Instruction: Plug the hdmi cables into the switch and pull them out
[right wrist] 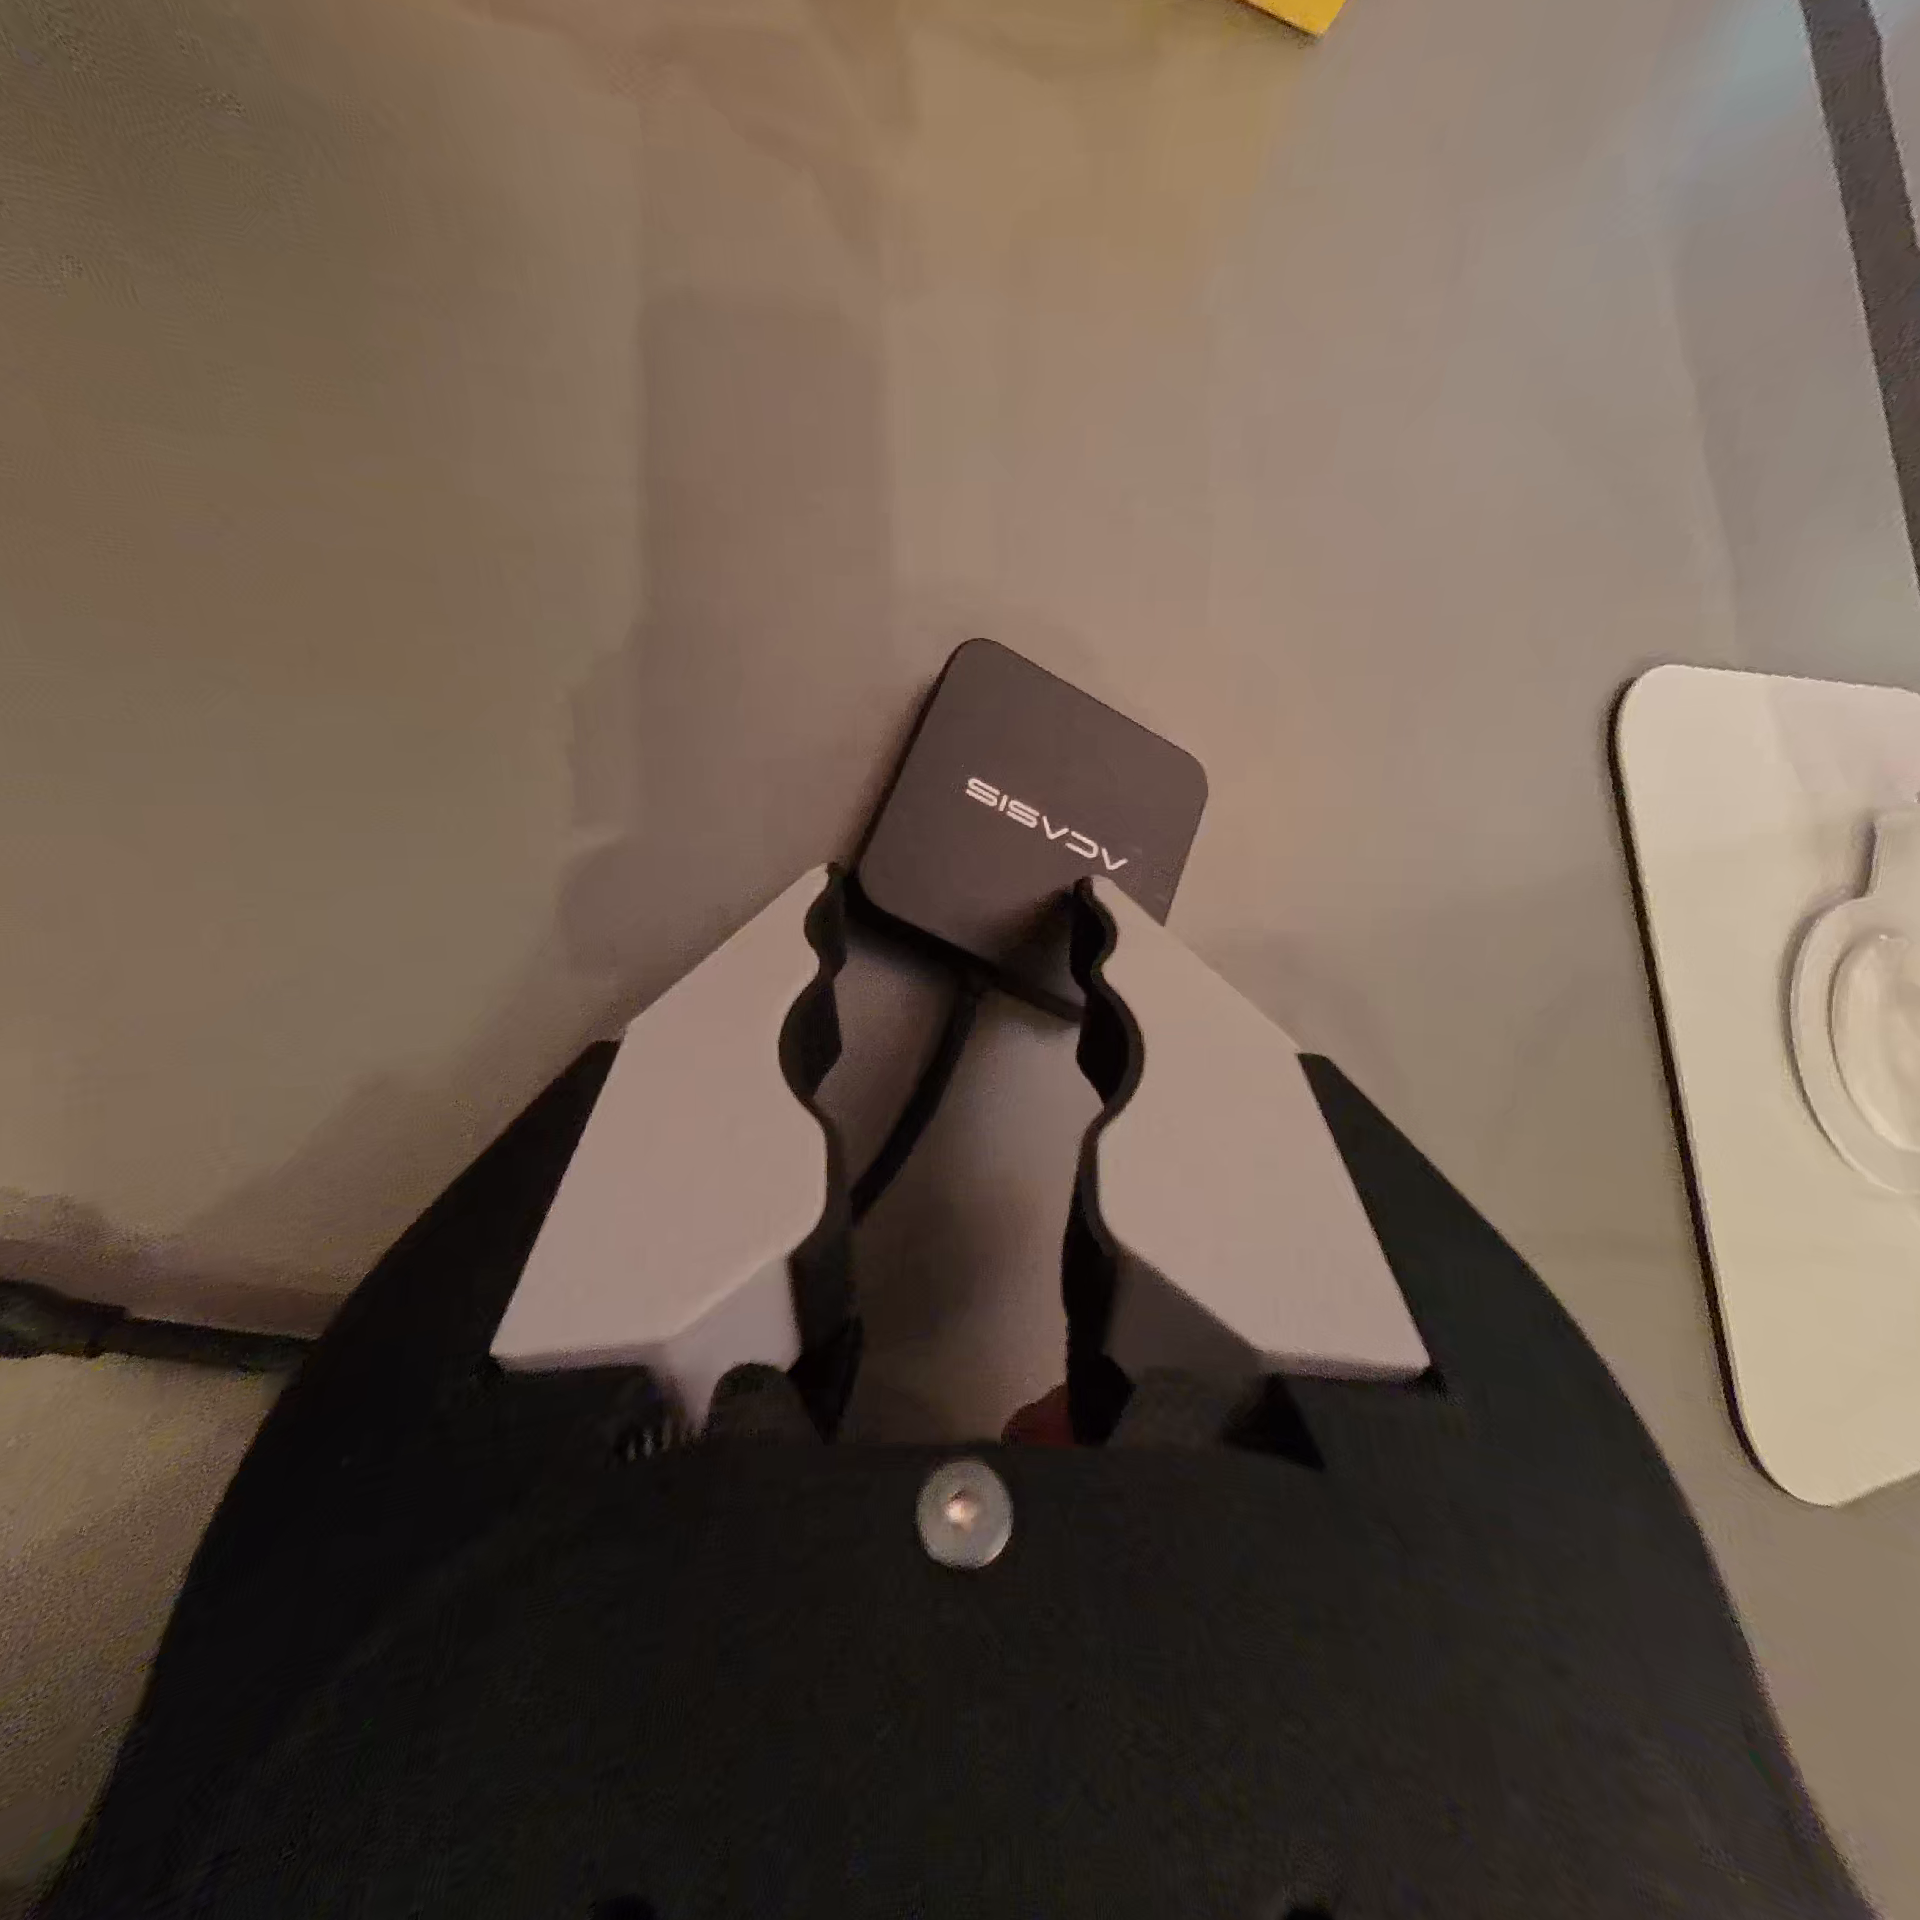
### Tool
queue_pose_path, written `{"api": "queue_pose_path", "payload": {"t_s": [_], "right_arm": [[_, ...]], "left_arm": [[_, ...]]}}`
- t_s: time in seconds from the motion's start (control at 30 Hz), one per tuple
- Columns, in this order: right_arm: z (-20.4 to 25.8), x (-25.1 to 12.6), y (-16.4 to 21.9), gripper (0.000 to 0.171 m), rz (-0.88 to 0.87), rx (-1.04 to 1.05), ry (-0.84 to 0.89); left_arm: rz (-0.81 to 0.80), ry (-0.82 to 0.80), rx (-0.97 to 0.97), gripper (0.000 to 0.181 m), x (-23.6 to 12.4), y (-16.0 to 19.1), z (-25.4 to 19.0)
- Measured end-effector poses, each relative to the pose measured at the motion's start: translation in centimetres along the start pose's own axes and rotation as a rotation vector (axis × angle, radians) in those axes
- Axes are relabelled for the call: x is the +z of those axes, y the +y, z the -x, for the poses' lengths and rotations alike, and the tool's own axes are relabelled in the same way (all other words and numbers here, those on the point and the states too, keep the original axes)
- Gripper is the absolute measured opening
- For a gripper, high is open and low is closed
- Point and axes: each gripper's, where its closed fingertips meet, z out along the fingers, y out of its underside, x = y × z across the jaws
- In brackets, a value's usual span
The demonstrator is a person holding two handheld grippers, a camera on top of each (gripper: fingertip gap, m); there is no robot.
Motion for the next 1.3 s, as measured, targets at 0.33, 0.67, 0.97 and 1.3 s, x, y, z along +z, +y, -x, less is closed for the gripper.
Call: {"api": "queue_pose_path", "payload": {"t_s": [0.33, 0.67, 0.97, 1.3], "right_arm": [[-4.6, 0.8, 1.3, 0.038, 0.082, 0.319, 0.232], [-5.5, 0.6, -0.1, 0.079, -0.021, 0.178, 0.161], [-5.3, 1.4, 1.1, 0.053, 0.161, 0.324, 0.172], [-4.5, 1.7, -0.1, 0.084, 0.123, 0.127, 0.086]], "left_arm": [[-0.008, -0.003, 0.005, 0.020, -0.2, -0.3, -0.1], [-0.009, -0.012, 0.000, 0.020, -0.4, -0.2, 0.5], [-0.007, -0.015, 0.011, 0.020, -0.5, -0.2, 0.4], [-0.007, -0.022, 0.008, 0.020, -0.7, -0.1, 0.8]]}}
